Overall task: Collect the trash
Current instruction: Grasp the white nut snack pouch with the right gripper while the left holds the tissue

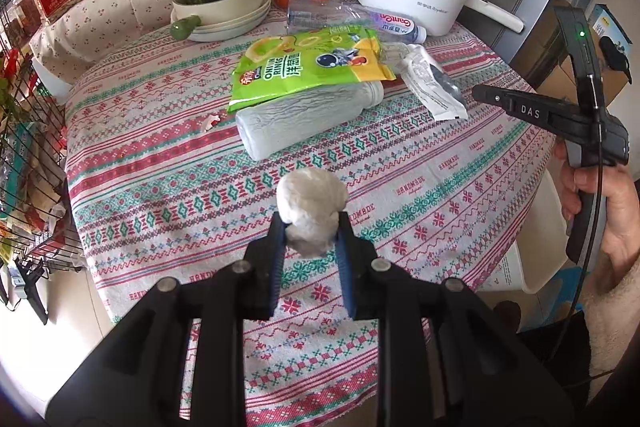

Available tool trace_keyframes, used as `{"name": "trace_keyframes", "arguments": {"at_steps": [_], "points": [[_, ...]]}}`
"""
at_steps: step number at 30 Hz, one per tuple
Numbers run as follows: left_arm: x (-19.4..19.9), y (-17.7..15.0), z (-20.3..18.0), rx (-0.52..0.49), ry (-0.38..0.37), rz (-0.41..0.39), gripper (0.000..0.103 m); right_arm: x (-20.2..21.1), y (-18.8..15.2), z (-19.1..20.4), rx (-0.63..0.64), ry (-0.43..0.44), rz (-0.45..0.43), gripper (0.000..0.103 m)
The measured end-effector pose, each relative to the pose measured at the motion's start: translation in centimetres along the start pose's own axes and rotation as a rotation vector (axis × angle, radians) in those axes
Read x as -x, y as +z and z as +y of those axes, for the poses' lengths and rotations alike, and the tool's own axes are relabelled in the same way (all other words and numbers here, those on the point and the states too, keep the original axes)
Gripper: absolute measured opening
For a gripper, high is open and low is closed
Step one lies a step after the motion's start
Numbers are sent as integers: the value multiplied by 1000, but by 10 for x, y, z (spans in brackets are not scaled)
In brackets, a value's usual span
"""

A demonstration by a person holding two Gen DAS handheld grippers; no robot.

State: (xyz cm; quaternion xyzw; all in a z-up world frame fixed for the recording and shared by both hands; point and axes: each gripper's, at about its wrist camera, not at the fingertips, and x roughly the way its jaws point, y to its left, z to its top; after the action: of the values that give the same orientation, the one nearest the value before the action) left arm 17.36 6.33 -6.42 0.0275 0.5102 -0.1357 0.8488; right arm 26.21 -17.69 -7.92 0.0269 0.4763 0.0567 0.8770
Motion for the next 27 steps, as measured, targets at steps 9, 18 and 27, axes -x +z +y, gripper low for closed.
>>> {"name": "trace_keyframes", "arguments": {"at_steps": [9,18,27], "points": [[0,0,-38,-59,-33,-10,26,58,-23,-35,-48,53,-10,3],[-11,2,-43,-66,-13,10,26,46,-33,-38,-47,65,19,76],[-11,2,-17,-39,56,1,26,-33,-8,20,82,70,96,76]]}}
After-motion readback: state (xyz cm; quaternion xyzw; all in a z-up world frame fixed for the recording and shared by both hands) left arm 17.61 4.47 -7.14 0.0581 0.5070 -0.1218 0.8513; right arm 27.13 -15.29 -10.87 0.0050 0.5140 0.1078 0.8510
